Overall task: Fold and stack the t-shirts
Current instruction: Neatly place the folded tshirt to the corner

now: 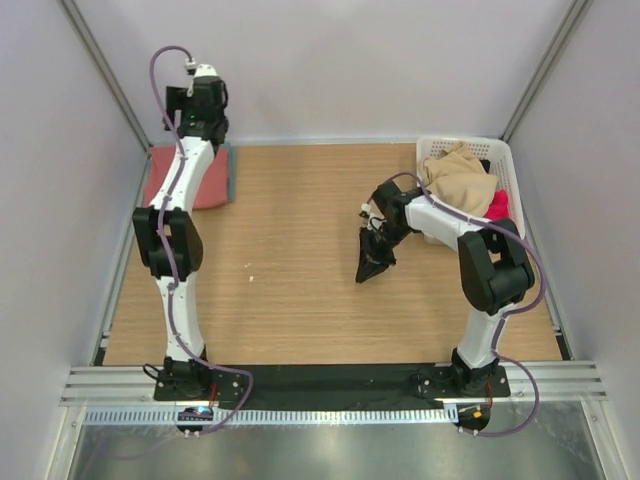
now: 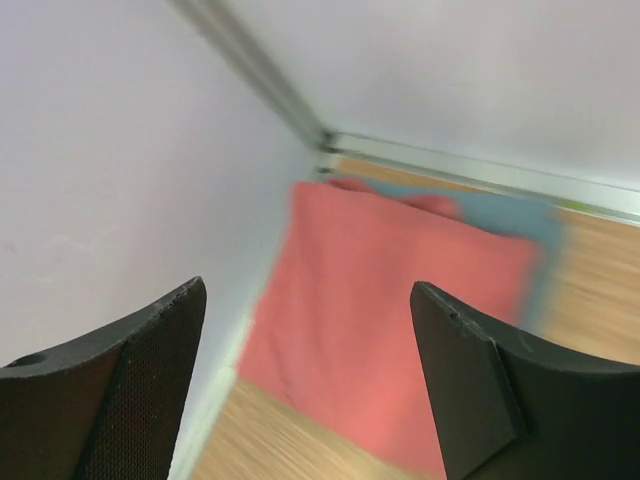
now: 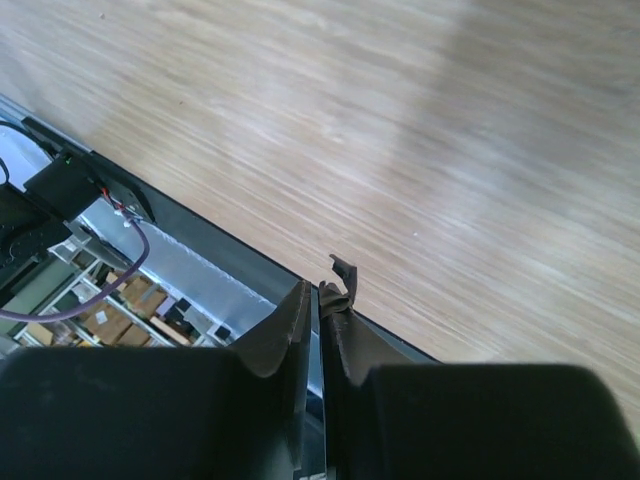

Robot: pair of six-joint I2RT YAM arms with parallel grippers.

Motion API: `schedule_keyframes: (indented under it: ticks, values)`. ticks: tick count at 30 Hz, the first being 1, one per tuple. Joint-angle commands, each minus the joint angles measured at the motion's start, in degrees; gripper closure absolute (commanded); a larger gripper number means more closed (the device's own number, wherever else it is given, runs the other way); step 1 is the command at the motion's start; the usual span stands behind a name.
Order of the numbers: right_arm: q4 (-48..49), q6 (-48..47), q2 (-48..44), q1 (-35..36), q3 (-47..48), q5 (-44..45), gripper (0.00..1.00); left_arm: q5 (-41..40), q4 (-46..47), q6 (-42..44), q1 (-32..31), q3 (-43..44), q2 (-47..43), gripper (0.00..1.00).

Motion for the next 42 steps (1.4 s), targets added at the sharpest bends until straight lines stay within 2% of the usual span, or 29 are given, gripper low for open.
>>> schedule_keyframes:
  ticks: [1,3,4,5,6,8,9,11,12,15,16,17,20,22,26,27,29,33,34,37,40,42]
  values:
    - [3.6,2.2,-6.1,1.7,-1.8,1.1,0.85,7.5,-13.6,-16.9,-7.9,-4.2,-12.7,0.17]
    - [6.0,3.2,-8.2,2.3,-4.3,1.3,0.85,14.9,-19.0,-25.1,-9.4,-12.6,-17.6,0.17]
    - [6.8,4.0,-10.8,2.4,-5.3,1.8,0.84,22.9,-19.5,-27.7,-10.2,-16.1,-22.7,0.17]
    - [7.3,4.2,-12.0,2.5,-7.1,2.1,0.84,26.8,-19.6,-29.9,-11.4,-19.7,-26.1,0.14]
    - [8.3,4.4,-13.5,2.6,-8.2,2.5,0.84,29.8,-19.3,-31.7,-12.6,-27.9,-28.9,0.10]
    - [9.4,5.0,-18.0,2.5,-11.9,4.1,0.84,31.5,-18.5,-34.1,-15.8,-35.9,-38.0,0.08]
    - [11.0,5.5,-19.5,2.5,-13.4,4.6,0.84,33.6,-17.7,-37.4,-16.4,-43.5,-40.8,0.08]
    - [12.9,7.3,-24.2,2.5,-18.2,5.7,0.84,39.7,-14.6,-40.7,-17.4,-51.9,-50.3,0.07]
    - [15.9,8.3,-25.7,2.5,-20.0,5.9,0.84,40.7,-13.5,-43.1,-18.3,-60.1,-54.3,0.07]
    - [23.7,13.7,-33.7,2.5,-27.9,7.3,0.83,46.4,-7.0,-51.4,-18.7,-72.3,-69.9,0.06]
    - [26.1,15.5,-35.9,2.5,-30.2,7.5,0.83,47.0,-5.7,-53.4,-18.9,-78.7,-73.7,0.05]
    - [31.3,18.7,-40.1,2.6,-34.5,7.8,0.82,47.3,-4.9,-56.7,-19.0,-81.8,-81.6,0.04]
    - [40.1,22.9,-45.7,2.4,-43.0,8.8,0.79,48.3,-6.1,-62.0,-19.0,-89.8,-91.7,0.03]
    - [42.8,25.8,-50.1,2.4,-46.7,11.0,0.73,49.7,-7.0,-64.6,-19.1,-93.5,-100.5,0.02]
    - [51.3,32.8,-56.8,2.2,-59.1,13.8,0.69,50.9,-8.6,-73.2,-19.0,-103.0,-116.1,0.01]
    - [56.0,34.7,-58.1,2.2,-61.2,14.0,0.69,50.8,-9.5,-77.0,-19.0,-106.5,-119.2,0.01]
    - [58.8,38.9,-60.6,1.9,-65.3,14.5,0.68,50.6,-12.7,-80.2,-19.0,-109.3,-129.9,0.00]
    - [58.8,41.7,-63.6,1.0,-68.3,14.9,0.60,56.5,-9.9,-78.1,-19.0,-111.8,-123.7,0.00]
    - [58.7,42.2,-64.3,0.9,-69.1,15.1,0.52,57.1,-9.2,-78.5,-19.0,-112.7,-123.9,0.00]
    - [60.2,45.7,-67.3,0.7,-73.2,15.9,0.41,58.1,-9.2,-81.8,-19.0,-117.2,-130.1,0.00]
    - [60.8,47.4,-70.4,0.1,-76.9,15.6,0.24,61.6,-5.0,-83.8,-18.9,-119.9,-128.4,0.00]
    - [60.2,47.5,-72.9,0.1,-77.9,15.3,0.18,62.7,-4.4,-84.7,-18.9,-121.2,-128.9,0.00]
